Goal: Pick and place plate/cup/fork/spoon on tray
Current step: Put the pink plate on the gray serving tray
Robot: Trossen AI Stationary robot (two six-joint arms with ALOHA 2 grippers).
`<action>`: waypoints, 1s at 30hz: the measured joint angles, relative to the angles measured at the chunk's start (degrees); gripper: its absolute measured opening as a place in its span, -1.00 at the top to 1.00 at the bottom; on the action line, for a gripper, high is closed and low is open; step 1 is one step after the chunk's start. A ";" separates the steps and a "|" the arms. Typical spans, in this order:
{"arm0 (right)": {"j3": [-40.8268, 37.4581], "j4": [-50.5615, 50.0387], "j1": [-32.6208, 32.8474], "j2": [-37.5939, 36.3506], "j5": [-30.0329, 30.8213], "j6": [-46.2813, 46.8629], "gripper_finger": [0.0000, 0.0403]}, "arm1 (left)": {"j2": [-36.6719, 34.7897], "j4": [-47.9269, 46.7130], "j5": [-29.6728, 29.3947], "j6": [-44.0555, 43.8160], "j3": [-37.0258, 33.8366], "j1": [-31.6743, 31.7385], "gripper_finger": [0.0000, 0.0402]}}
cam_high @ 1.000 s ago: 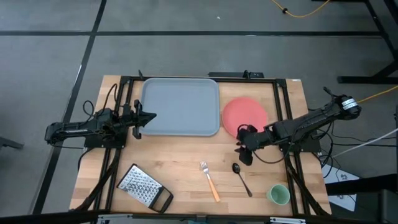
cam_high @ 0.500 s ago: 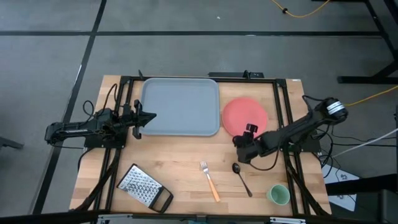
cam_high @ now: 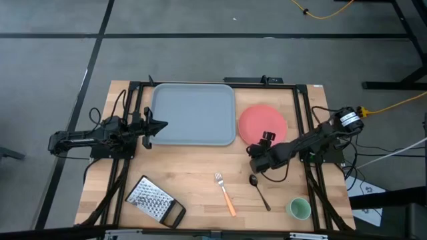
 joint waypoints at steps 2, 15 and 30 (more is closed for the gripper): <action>0.00 0.00 -1.21 1.07 -0.25 0.15 0.18 | -0.01 0.00 0.00 0.00 0.00 0.00 1.00; 3.09 -6.17 -4.75 3.12 3.76 8.40 0.92 | -0.02 0.00 0.00 -0.37 0.00 -0.02 1.00; 30.79 -2.18 -7.52 3.42 27.73 -26.42 0.98 | -0.02 0.02 -2.03 -1.55 0.00 -0.02 1.00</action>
